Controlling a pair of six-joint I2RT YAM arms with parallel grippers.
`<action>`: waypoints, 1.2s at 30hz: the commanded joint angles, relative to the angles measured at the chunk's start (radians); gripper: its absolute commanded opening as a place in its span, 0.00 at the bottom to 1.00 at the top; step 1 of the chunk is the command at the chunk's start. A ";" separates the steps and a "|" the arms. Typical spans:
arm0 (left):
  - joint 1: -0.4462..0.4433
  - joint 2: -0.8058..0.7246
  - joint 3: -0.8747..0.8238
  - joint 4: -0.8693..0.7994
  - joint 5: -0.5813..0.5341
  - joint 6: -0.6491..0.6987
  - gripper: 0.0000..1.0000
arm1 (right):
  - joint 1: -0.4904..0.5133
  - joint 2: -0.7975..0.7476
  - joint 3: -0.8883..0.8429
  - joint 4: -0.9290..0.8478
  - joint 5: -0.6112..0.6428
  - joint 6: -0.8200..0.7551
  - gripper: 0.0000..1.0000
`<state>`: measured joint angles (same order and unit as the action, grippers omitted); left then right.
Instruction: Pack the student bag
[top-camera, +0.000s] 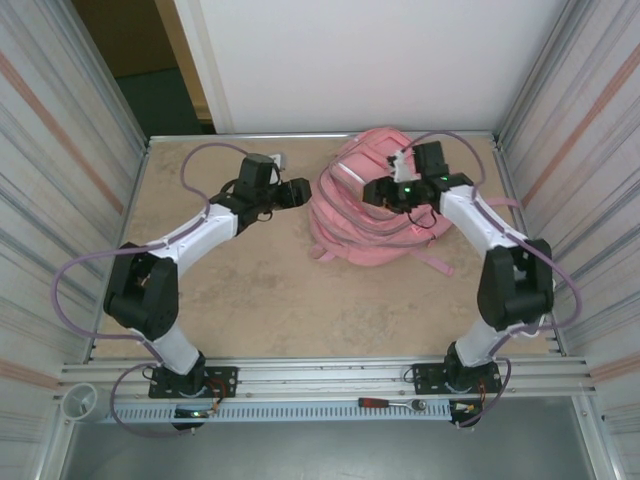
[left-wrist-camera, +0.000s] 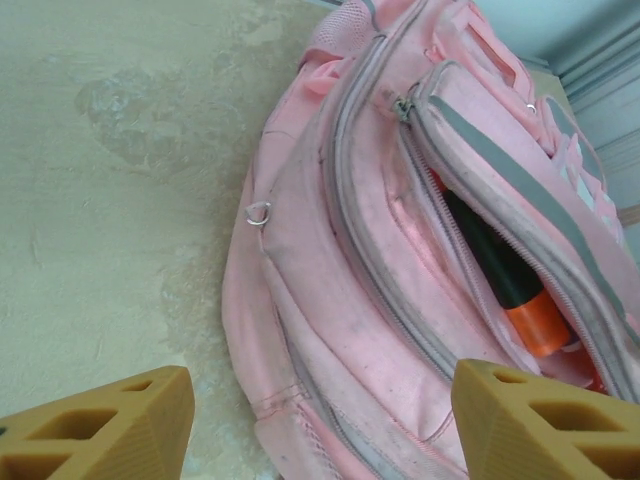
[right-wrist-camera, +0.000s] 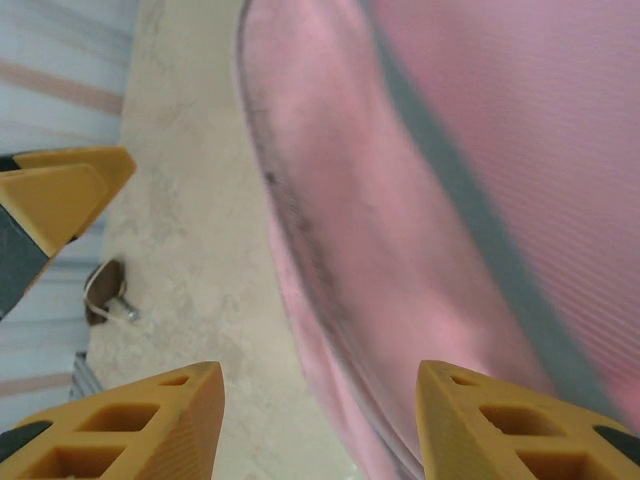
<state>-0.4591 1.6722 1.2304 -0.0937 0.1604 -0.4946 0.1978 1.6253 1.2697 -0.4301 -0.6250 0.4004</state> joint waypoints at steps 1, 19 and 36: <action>-0.011 0.071 0.149 -0.054 0.054 0.092 0.70 | -0.087 -0.079 -0.056 0.064 0.072 0.041 0.52; -0.010 0.529 0.576 -0.253 0.409 0.091 0.44 | -0.151 0.075 -0.102 0.238 0.135 0.200 0.57; -0.202 0.208 0.032 -0.079 0.269 0.058 0.40 | 0.006 0.387 0.273 0.115 0.008 0.102 0.46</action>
<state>-0.5705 1.9232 1.3075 -0.2039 0.4061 -0.4335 0.1253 1.9644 1.4750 -0.2810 -0.4927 0.5316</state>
